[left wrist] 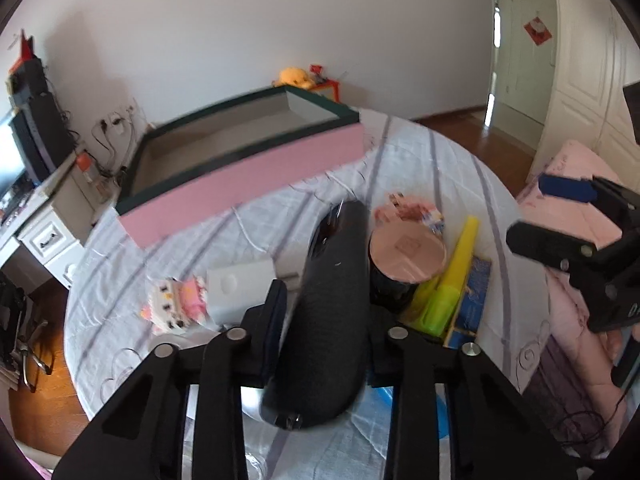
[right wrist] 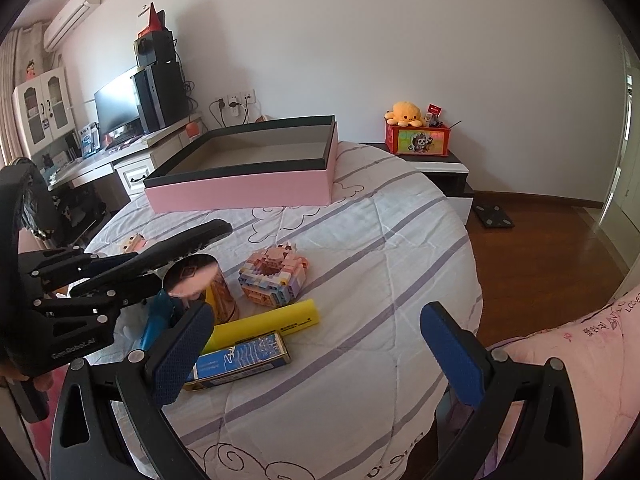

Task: Organize rigid objects
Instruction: 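Grasp the black TV remote with the left tool while the right tool grasps the rose-gold jar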

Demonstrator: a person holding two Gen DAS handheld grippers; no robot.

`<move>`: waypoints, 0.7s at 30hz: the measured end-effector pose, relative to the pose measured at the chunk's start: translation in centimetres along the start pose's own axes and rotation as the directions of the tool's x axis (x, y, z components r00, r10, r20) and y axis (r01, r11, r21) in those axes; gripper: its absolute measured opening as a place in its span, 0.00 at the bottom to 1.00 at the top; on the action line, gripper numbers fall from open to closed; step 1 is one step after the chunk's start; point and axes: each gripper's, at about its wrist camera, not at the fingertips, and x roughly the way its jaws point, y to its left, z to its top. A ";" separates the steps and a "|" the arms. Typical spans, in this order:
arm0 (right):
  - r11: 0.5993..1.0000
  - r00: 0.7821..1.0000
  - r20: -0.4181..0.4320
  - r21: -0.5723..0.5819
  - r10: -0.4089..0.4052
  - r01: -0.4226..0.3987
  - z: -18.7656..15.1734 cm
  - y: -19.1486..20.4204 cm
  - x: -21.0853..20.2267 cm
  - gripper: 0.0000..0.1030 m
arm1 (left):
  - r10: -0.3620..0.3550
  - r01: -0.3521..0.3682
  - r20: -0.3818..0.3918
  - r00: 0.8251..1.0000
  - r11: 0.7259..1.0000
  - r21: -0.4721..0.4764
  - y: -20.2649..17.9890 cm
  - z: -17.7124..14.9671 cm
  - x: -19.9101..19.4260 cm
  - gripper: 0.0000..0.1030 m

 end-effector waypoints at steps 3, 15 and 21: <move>1.000 1.000 -0.004 -0.002 0.003 -0.003 0.1 0.2 0.2 1.00 | -0.007 0.007 0.005 1.000 1.000 -0.025 0.5 0.3 -0.1 0.19; 0.999 0.999 -0.024 -0.035 0.033 -0.033 0.3 1.7 1.5 1.00 | -0.004 0.008 0.057 0.998 0.997 -0.076 1.4 0.6 -1.2 0.13; 0.994 0.995 -0.045 -0.052 0.095 -0.097 0.3 3.1 2.6 1.00 | -0.010 0.015 0.066 0.998 0.997 -0.077 1.7 0.5 -1.8 0.13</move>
